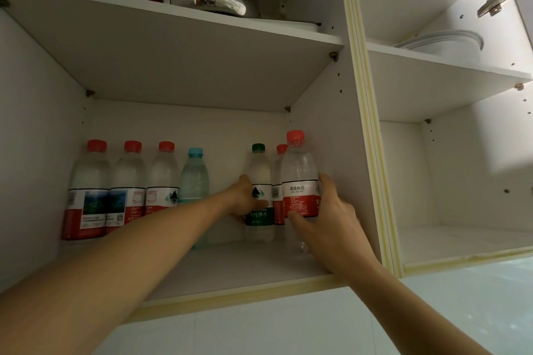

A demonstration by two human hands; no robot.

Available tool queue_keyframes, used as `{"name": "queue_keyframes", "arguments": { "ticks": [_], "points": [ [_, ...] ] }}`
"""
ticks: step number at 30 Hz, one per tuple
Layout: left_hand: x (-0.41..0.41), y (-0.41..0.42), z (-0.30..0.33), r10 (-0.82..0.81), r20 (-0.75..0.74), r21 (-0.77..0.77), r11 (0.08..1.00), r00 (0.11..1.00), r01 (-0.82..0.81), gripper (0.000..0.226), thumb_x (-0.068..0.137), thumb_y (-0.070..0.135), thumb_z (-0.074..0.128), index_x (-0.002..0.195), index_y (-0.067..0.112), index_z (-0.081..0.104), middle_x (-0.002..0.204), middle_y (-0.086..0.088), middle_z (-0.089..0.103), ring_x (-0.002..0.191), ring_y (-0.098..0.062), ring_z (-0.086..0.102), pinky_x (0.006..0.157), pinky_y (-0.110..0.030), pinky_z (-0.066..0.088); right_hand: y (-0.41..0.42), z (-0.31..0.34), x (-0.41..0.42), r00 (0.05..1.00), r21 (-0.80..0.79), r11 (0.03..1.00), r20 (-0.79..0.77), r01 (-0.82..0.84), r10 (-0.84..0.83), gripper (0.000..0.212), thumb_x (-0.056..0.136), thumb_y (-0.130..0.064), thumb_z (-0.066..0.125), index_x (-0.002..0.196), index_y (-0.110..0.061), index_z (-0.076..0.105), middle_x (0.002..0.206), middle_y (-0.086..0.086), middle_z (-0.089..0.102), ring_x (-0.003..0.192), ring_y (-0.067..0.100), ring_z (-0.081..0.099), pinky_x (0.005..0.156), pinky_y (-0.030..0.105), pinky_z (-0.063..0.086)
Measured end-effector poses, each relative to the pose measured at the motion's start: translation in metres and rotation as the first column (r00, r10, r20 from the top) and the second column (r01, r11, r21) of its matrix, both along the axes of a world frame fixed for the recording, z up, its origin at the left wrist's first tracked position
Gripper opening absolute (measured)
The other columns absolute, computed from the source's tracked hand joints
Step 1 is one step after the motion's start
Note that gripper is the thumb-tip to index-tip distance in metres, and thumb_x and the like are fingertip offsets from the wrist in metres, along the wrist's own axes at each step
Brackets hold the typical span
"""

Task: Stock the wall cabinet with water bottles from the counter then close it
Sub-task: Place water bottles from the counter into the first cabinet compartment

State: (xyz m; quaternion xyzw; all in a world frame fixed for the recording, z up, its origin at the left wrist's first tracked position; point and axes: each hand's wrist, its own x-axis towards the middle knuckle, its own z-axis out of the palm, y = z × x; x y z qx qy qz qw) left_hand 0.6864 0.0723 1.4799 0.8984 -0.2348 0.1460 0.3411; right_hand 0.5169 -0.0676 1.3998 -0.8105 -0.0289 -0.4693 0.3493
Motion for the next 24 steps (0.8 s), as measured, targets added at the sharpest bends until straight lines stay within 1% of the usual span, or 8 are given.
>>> {"name": "queue_keyframes", "arguments": {
  "ticks": [5, 10, 12, 15, 18, 20, 22, 24],
  "points": [
    [0.010, -0.001, 0.003, 0.031, 0.031, 0.050, 0.998, 0.999, -0.032, 0.077, 0.087, 0.032, 0.078, 0.141, 0.008, 0.029, 0.133, -0.014, 0.056, 0.115, -0.030, 0.061, 0.093, -0.047, 0.058, -0.001, -0.002, 0.002, 1.000, 0.004, 1.000, 0.017, -0.005, 0.005, 0.082, 0.090, -0.041, 0.073, 0.154, -0.033, 0.023, 0.130, -0.003, 0.060, 0.110, 0.019, 0.065, 0.093, 0.043, 0.059],
    [0.005, 0.008, -0.001, 0.129, 0.082, 0.106, 0.985, 0.988, -0.137, 0.070, 0.082, 0.052, 0.077, 0.128, 0.018, 0.037, 0.098, -0.004, 0.053, 0.082, -0.027, 0.066, 0.055, -0.042, 0.063, 0.001, 0.000, 0.000, 1.000, 0.003, 1.000, 0.001, -0.008, 0.008, 0.079, 0.090, -0.042, 0.073, 0.151, -0.033, 0.025, 0.130, -0.003, 0.060, 0.111, 0.020, 0.064, 0.094, 0.043, 0.059],
    [0.002, 0.011, 0.001, 0.186, 0.146, 0.177, 0.962, 0.972, -0.210, 0.078, 0.080, 0.061, 0.074, 0.133, 0.017, 0.038, 0.105, -0.004, 0.052, 0.085, -0.023, 0.062, 0.057, -0.038, 0.063, 0.001, 0.000, -0.002, 1.000, 0.003, 1.000, -0.006, -0.017, 0.017, 0.077, 0.090, -0.042, 0.073, 0.151, -0.032, 0.027, 0.131, -0.003, 0.060, 0.112, 0.020, 0.064, 0.094, 0.043, 0.058],
    [-0.010, 0.021, 0.012, 0.184, 0.168, 0.090, 0.976, 0.969, -0.201, 0.077, 0.088, 0.060, 0.066, 0.141, 0.011, 0.039, 0.127, -0.012, 0.055, 0.093, -0.024, 0.059, 0.059, -0.035, 0.060, 0.000, 0.001, -0.005, 0.999, 0.015, 0.999, -0.003, -0.038, 0.038, 0.078, 0.089, -0.041, 0.074, 0.151, -0.031, 0.029, 0.132, -0.003, 0.060, 0.112, 0.017, 0.064, 0.094, 0.038, 0.057],
    [-0.035, 0.039, 0.029, 0.061, 0.162, -0.142, 0.989, 0.985, -0.038, 0.068, 0.096, 0.059, 0.055, 0.144, 0.012, 0.042, 0.123, -0.010, 0.060, 0.096, -0.025, 0.066, 0.064, -0.035, 0.061, -0.002, 0.002, -0.007, 0.994, 0.040, 0.993, -0.002, -0.109, 0.109, 0.078, 0.087, -0.040, 0.077, 0.150, -0.031, 0.031, 0.132, -0.005, 0.060, 0.110, 0.014, 0.063, 0.089, 0.031, 0.055],
    [-0.061, 0.050, 0.033, -0.178, 0.065, -0.287, 0.939, 0.982, 0.189, 0.069, 0.091, 0.064, 0.056, 0.141, 0.016, 0.047, 0.118, -0.008, 0.064, 0.094, -0.026, 0.072, 0.068, -0.036, 0.063, -0.001, 0.002, -0.007, 0.987, 0.029, 0.987, -0.009, -0.160, 0.160, 0.078, 0.086, -0.041, 0.078, 0.149, -0.031, 0.034, 0.132, -0.005, 0.061, 0.109, 0.012, 0.064, 0.084, 0.024, 0.054],
    [-0.085, 0.057, 0.029, -0.372, -0.007, -0.306, 0.884, 0.928, 0.352, 0.077, 0.080, 0.068, 0.066, 0.139, 0.022, 0.048, 0.120, -0.007, 0.066, 0.097, -0.022, 0.074, 0.076, -0.037, 0.063, 0.001, 0.003, -0.007, 0.980, 0.004, 0.980, -0.018, -0.198, 0.198, 0.076, 0.085, -0.042, 0.078, 0.147, -0.031, 0.037, 0.131, -0.007, 0.062, 0.104, 0.008, 0.063, 0.075, 0.013, 0.051],
    [-0.102, 0.057, 0.019, -0.451, -0.029, -0.242, 0.869, 0.892, 0.431, 0.084, 0.069, 0.069, 0.076, 0.138, 0.033, 0.043, 0.124, -0.004, 0.064, 0.102, -0.019, 0.073, 0.081, -0.036, 0.062, 0.004, 0.004, -0.007, 0.970, -0.007, 0.970, -0.039, -0.241, 0.241, 0.075, 0.084, -0.043, 0.078, 0.147, -0.032, 0.037, 0.128, -0.011, 0.062, 0.100, 0.004, 0.062, 0.070, 0.009, 0.048]
  ]
}}
